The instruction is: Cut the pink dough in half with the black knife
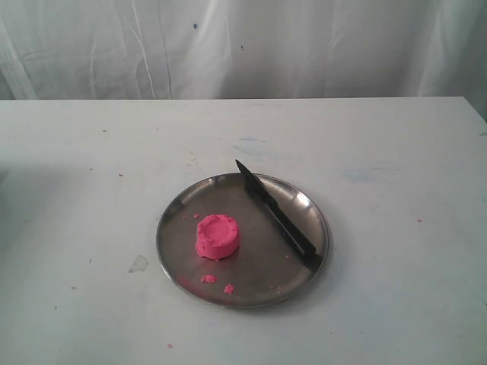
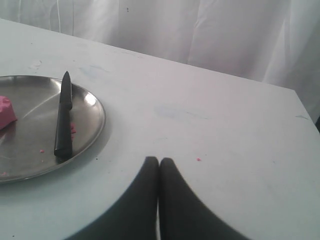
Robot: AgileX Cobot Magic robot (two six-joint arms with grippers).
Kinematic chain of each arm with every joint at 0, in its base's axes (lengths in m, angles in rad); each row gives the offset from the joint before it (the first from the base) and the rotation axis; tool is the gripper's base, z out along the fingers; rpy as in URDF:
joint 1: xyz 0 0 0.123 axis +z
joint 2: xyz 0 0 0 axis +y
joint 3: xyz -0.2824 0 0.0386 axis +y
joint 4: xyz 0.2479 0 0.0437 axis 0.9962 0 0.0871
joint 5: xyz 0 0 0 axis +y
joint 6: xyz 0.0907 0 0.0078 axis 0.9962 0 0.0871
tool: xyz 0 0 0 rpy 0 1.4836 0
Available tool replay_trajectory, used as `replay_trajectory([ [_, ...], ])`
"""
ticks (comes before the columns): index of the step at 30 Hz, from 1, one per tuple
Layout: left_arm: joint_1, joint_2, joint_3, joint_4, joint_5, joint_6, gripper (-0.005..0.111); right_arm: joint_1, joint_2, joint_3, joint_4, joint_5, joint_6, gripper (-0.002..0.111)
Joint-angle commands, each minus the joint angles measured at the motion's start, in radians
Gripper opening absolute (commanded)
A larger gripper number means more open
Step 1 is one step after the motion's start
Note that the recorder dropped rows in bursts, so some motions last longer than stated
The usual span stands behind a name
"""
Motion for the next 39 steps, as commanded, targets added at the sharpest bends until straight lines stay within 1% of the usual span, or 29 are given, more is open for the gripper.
replay_trajectory([
  [1, 0.001, -0.002, -0.009, 0.159, 0.175, 0.024, 0.0, 0.002, -0.003, 0.005, -0.01, -0.001, -0.015, 0.0],
  [4, 0.001, -0.002, -0.009, 0.164, 0.233, 0.024, 0.0, 0.002, -0.003, 0.005, 0.004, -0.046, -0.005, 0.0],
  [5, 0.001, -0.002, -0.009, 0.164, 0.253, 0.024, 0.0, 0.002, -0.003, 0.005, 0.037, -0.102, 0.03, 0.0],
  [7, 0.001, -0.002, -0.009, 0.164, 0.291, 0.024, 0.0, 0.002, -0.003, 0.005, 0.167, -0.264, 0.178, 0.0],
  [9, 0.001, -0.002, -0.009, 0.164, 0.348, 0.024, 0.0, 0.002, -0.003, 0.004, 0.303, -0.463, 0.441, 0.0],
  [10, 0.001, -0.002, -0.009, 0.164, 0.385, 0.024, 0.0, 0.002, -0.003, -0.004, 0.322, -0.562, 0.592, 0.0],
  [13, 0.001, -0.002, -0.009, 0.16, 0.498, 0.024, 0.0, 0.002, -0.003, -0.032, 0.319, -0.862, 0.977, 0.0],
  [15, 0.001, -0.002, -0.009, 0.148, 0.558, 0.02, 0.0, 0.002, -0.003, -0.06, 0.312, -0.999, 1.167, 0.0],
  [16, 0.001, -0.002, -0.009, 0.139, 0.584, 0.02, 0.0, 0.002, -0.003, -0.077, 0.312, -1.047, 1.218, 0.0],
  [18, 0.001, -0.002, -0.009, 0.104, 0.605, 0.02, 0.0, 0.002, -0.003, -0.108, 0.31, -1.085, 1.222, 0.0],
  [21, 0.001, -0.002, -0.009, 0.043, 0.598, 0.02, 0.0, 0.002, -0.003, -0.123, 0.31, -1.171, 1.128, 0.0],
  [24, 0.001, -0.002, -0.009, 0.033, 0.598, 0.02, 0.0, 0.002, -0.003, -0.134, 0.29, -1.257, 1.067, 0.0],
  [26, 0.001, -0.002, -0.009, 0.033, 0.598, 0.02, 0.0, 0.002, -0.003, -0.161, 0.228, -1.246, 1.067, 0.0],
  [27, 0.001, -0.002, -0.009, 0.033, 0.598, 0.02, 0.0, 0.002, -0.003, -0.183, 0.156, -1.219, 1.063, 0.0],
  [29, 0.001, -0.002, -0.009, 0.033, 0.597, 0.02, 0.0, 0.002, -0.003, -0.249, -0.05, -1.154, 0.985, 0.0],
  [30, 0.001, -0.002, -0.009, 0.033, 0.597, 0.02, 0.0, 0.002, 0.006, -0.293, -0.176, -1.11, 0.894, 0.0],
  [31, 0.001, -0.002, -0.009, 0.033, 0.597, 0.02, 0.0, 0.002, 0.018, -0.344, -0.31, -1.052, 0.795, 0.0],
  [33, 0.001, -0.002, -0.009, 0.033, 0.597, 0.02, 0.0, 0.002, 0.059, -0.441, -0.53, -0.879, 0.678, 0.0],
  [35, 0.001, -0.002, -0.009, 0.033, 0.597, 0.02, 0.0, 0.002, 0.129, -0.539, -0.708, -0.697, 0.636, 0.0],
  [37, 0.001, -0.002, -0.009, 0.033, 0.597, 0.02, 0.0, 0.002, 0.21, -0.604, -0.757, -0.542, 0.565, 0.0],
  [39, 0.001, -0.002, -0.009, 0.033, 0.597, 0.02, 0.0, 0.002, 0.3, -0.643, -0.757, -0.409, 0.476, 0.0],
])
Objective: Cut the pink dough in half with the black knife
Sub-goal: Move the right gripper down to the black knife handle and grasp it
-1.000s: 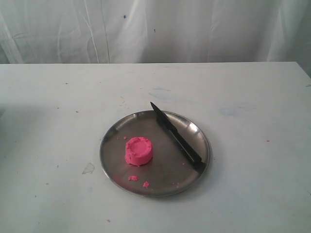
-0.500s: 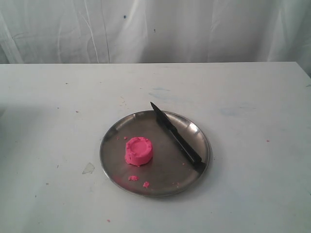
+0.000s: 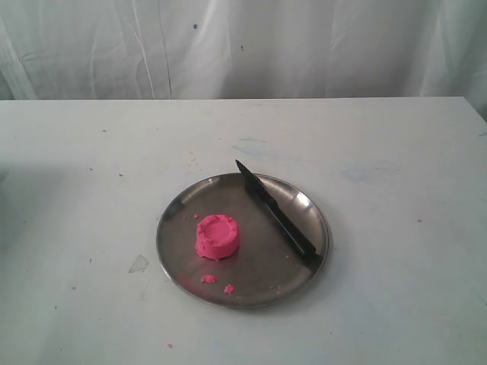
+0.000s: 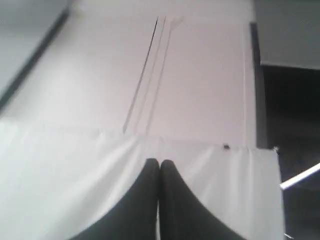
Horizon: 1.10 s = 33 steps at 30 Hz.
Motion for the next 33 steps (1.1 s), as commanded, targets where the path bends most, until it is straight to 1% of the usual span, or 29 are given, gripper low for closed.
replay_trajectory([
  [1, 0.001, -0.002, -0.007, -0.012, -0.002, -0.001, 0.0, 0.002, 0.204, -0.083, -0.098, 0.379, -0.203, 0.0],
  [3, 0.001, -0.002, -0.007, -0.012, -0.002, -0.001, 0.0, 0.002, 0.31, -0.085, -0.098, 0.483, -0.244, 0.0],
  [6, 0.001, -0.002, -0.007, -0.012, -0.002, -0.001, 0.0, 0.002, 0.462, -0.085, -0.086, 0.598, -0.225, 0.0],
  [9, 0.001, -0.002, -0.007, -0.012, -0.002, -0.001, 0.0, 0.002, 0.61, -0.083, 0.022, 0.597, -0.073, 0.0],
  [10, 0.001, -0.002, -0.007, -0.012, -0.002, -0.001, 0.0, 0.002, 0.666, -0.083, 0.092, 0.575, -0.002, 0.0],
  [12, 0.001, -0.002, -0.007, -0.012, -0.002, -0.001, 0.0, 0.002, 0.727, -0.083, 0.161, 0.566, 0.098, 0.0],
  [14, 0.001, -0.002, -0.007, -0.012, -0.002, -0.001, 0.0, 0.002, 0.813, -0.092, 0.157, 0.528, 0.081, 0.0],
  [15, 0.001, -0.002, -0.007, -0.012, -0.002, -0.001, 0.0, 0.004, 0.842, -0.103, 0.157, 0.539, 0.074, 0.0],
  [16, 0.001, -0.002, -0.007, -0.012, -0.002, -0.001, 0.0, 0.016, 0.878, -0.131, 0.157, 0.587, 0.069, 0.0],
  [18, 0.001, -0.002, -0.007, -0.012, -0.002, -0.001, 0.0, 0.053, 0.94, -0.189, 0.157, 0.71, -0.007, 0.0],
  [19, 0.001, -0.002, -0.007, -0.012, -0.002, -0.001, 0.0, 0.087, 0.981, -0.243, 0.163, 0.826, -0.084, 0.0],
  [20, 0.001, -0.002, -0.007, -0.012, -0.002, -0.001, 0.0, 0.113, 1.009, -0.283, 0.178, 0.906, -0.156, 0.0],
  [22, 0.001, -0.002, -0.007, -0.012, -0.002, -0.001, 0.0, 0.177, 1.081, -0.378, 0.221, 1.08, -0.243, 0.0],
  [27, 0.001, -0.002, -0.007, -0.012, 0.0, -0.001, 0.0, 0.328, 1.266, -0.565, 0.235, 1.329, -0.241, 0.0],
  [28, 0.001, -0.002, -0.007, -0.012, 0.0, -0.001, 0.0, 0.354, 1.309, -0.594, 0.231, 1.359, -0.241, 0.0],
  [30, 0.001, -0.002, -0.007, -0.012, 0.0, -0.001, 0.0, 0.392, 1.381, -0.633, 0.208, 1.361, -0.241, 0.0],
  [33, 0.001, -0.002, -0.007, -0.012, 0.0, -0.001, 0.0, 0.423, 1.473, -0.65, 0.202, 1.222, -0.241, 0.0],
])
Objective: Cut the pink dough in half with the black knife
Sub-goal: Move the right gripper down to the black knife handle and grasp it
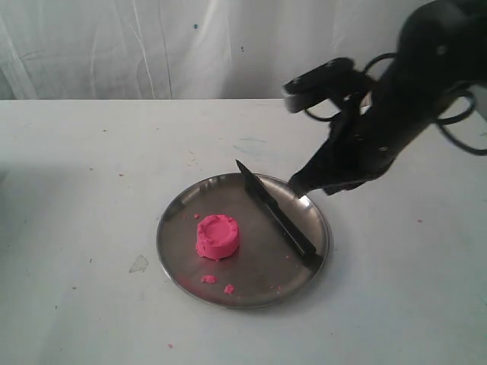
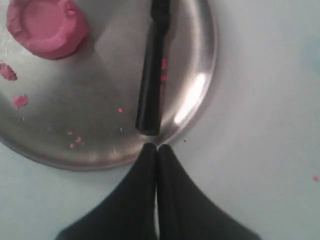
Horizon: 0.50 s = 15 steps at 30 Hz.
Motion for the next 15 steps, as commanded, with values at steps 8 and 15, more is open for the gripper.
replay_trajectory([
  [8, 0.001, -0.002, -0.007, -0.011, 0.002, -0.001, 0.0, 0.049, 0.227, -0.034, -0.022, -0.245, -0.015, 0.009],
  [15, 0.001, -0.002, -0.007, -0.011, 0.002, -0.001, 0.0, 0.049, 0.271, -0.034, -0.022, -0.242, -0.013, 0.044],
])
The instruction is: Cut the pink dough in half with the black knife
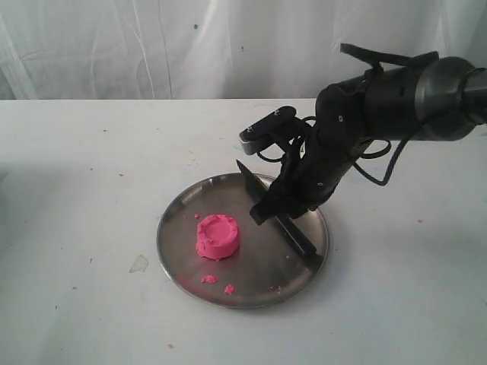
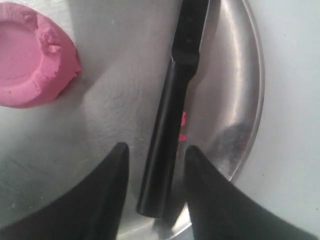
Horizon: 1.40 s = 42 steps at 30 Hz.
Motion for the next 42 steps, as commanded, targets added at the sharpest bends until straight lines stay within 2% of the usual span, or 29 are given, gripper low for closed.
replay_trajectory([
  [1, 0.001, -0.002, -0.007, -0.011, 0.002, -0.001, 0.0, 0.001, 0.022, -0.007, -0.006, -0.015, -0.012, 0.044],
  [17, 0.001, -0.002, -0.007, -0.011, 0.002, -0.001, 0.0, -0.032, 0.11, -0.007, -0.014, -0.015, 0.045, 0.044],
  [21, 0.001, -0.002, -0.007, -0.011, 0.002, -0.001, 0.0, -0.034, 0.11, -0.005, -0.014, -0.005, 0.043, 0.041],
  [27, 0.001, -0.002, -0.007, -0.011, 0.002, -0.001, 0.0, -0.034, 0.134, 0.007, 0.0, -0.007, 0.041, 0.032],
  [32, 0.001, -0.002, -0.007, -0.011, 0.002, -0.001, 0.0, -0.034, 0.134, 0.005, 0.0, -0.012, 0.041, 0.009],
  [38, 0.001, -0.002, -0.007, -0.011, 0.002, -0.001, 0.0, -0.034, 0.049, -0.066, -0.014, 0.142, 0.039, 0.007],
  [42, 0.001, -0.002, -0.007, -0.011, 0.002, -0.001, 0.0, -0.034, -0.037, -0.068, -0.01, 0.339, 0.039, 0.007],
])
